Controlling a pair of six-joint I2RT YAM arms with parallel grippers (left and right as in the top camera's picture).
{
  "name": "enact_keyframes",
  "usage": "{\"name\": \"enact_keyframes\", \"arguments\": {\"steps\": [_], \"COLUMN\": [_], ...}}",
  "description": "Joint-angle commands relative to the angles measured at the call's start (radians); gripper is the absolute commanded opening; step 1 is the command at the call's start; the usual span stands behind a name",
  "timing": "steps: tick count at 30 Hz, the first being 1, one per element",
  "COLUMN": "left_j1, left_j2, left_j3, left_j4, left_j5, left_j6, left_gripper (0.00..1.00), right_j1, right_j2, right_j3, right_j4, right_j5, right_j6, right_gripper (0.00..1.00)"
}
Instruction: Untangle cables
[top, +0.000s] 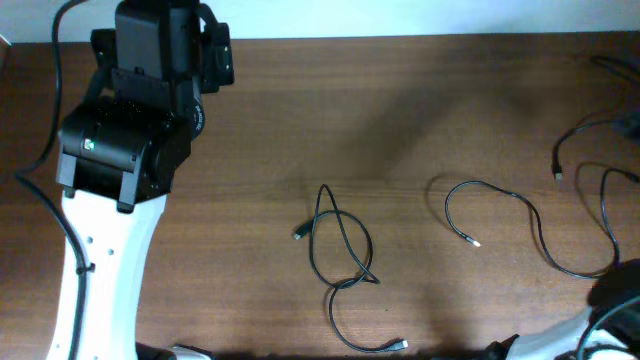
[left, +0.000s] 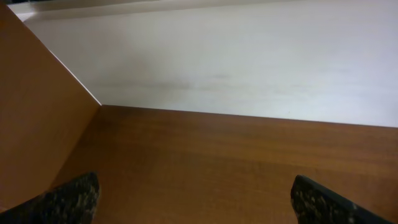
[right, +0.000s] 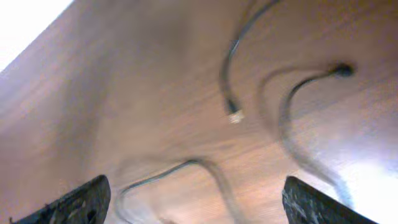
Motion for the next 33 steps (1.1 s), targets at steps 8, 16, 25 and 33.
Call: {"name": "enact_keyframes", "arguments": {"steps": [8, 16, 25, 33], "left_j1": [0.005, 0.005, 0.005, 0.005], "left_j2": [-0.013, -0.013, -0.013, -0.009], "left_j3": [0.011, 0.011, 0.011, 0.011], "left_j4": [0.003, 0.010, 0.006, 0.013], "left_j5": [0.002, 0.002, 0.011, 0.014], "left_j6": [0.006, 0.039, 0.035, 0.016], "left_gripper": [0.99, 0.99, 0.99, 0.99], "right_j1": [0.598, 0.768, 0.716, 0.468], "right_j2": [-0.035, -0.168, -0.667, -0.792], "right_j3": [0.001, 0.283, -0.583, -1.012], "right_j4": [0.031, 0.504, 0.919, 0.774], "right_j5": [0.414, 0.368, 0.369, 0.590], "right_j6": [0.456, 0.020, -0.030, 0.831], "right_gripper": [0.87, 0.99, 0.99, 0.99]}}
